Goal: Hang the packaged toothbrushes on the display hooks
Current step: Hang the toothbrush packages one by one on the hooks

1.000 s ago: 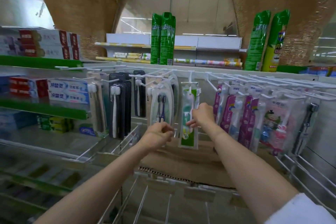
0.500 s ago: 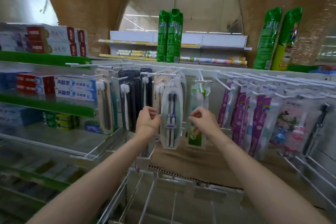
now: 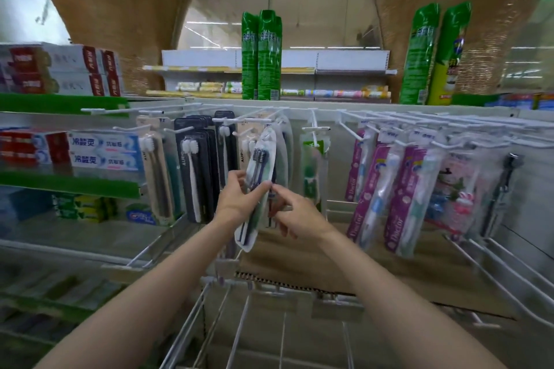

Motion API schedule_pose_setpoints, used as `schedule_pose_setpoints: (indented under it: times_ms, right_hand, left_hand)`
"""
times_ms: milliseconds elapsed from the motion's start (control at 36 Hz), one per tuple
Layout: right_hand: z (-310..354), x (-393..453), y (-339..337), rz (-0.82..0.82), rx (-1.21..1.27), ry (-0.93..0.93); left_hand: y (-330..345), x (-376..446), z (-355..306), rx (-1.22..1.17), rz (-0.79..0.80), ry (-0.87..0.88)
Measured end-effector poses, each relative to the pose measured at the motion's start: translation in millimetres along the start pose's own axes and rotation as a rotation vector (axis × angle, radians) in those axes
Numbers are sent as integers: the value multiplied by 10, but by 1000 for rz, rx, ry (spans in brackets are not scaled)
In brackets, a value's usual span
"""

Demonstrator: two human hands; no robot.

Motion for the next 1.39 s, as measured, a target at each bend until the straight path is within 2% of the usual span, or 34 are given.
schedule_pose_setpoints:
  times_ms: [83, 167, 250, 444, 639, 722, 889, 1083, 1250, 1389]
  right_hand:
    - [-32, -52, -64, 10, -47, -35]
    - [-159, -95, -189, -9, -88, -5]
    - [-324, -137, -397, -53, -93, 24]
    - [-603, -321, -1075, -187, -21, 33]
    - [-909, -573, -1769, -272, -17, 85]
    - [-1071, -679, -2047, -304, -28, 113]
    - [-1304, -764, -2383, -376, -14, 152]
    - [-1354, -703, -2344, -339, -10, 107]
    - [-1340, -639, -2170, -293, -68, 91]
    - [-1400, -604, -2225, -369, -76, 124]
  left_hand:
    - [-4, -6, 9, 53, -33, 9]
    - [-14, -54, -42, 137, -161, 34]
    - [59, -215, -229, 51, -253, 153]
    - [802, -557, -585, 15, 9, 300]
    - [1609, -767, -660, -15, 171, 172]
    - [1848, -816, -724, -45, 203, 172]
    - [2035, -826, -765, -23, 151, 120]
    - [1902, -743, -711, -48, 99, 99]
    - [1761, -690, -728, -42, 74, 155]
    - [1674, -677, -732, 64, 6, 196]
Point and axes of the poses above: each hand's wrist, its own x-axis towards the middle knuckle, its own y-axis out of the palm, z = x × y, the point moved 6 cm from there along x, towards the middle knuckle, and after that the axes turned 11 degrees about -z, right-handed, at the moved point
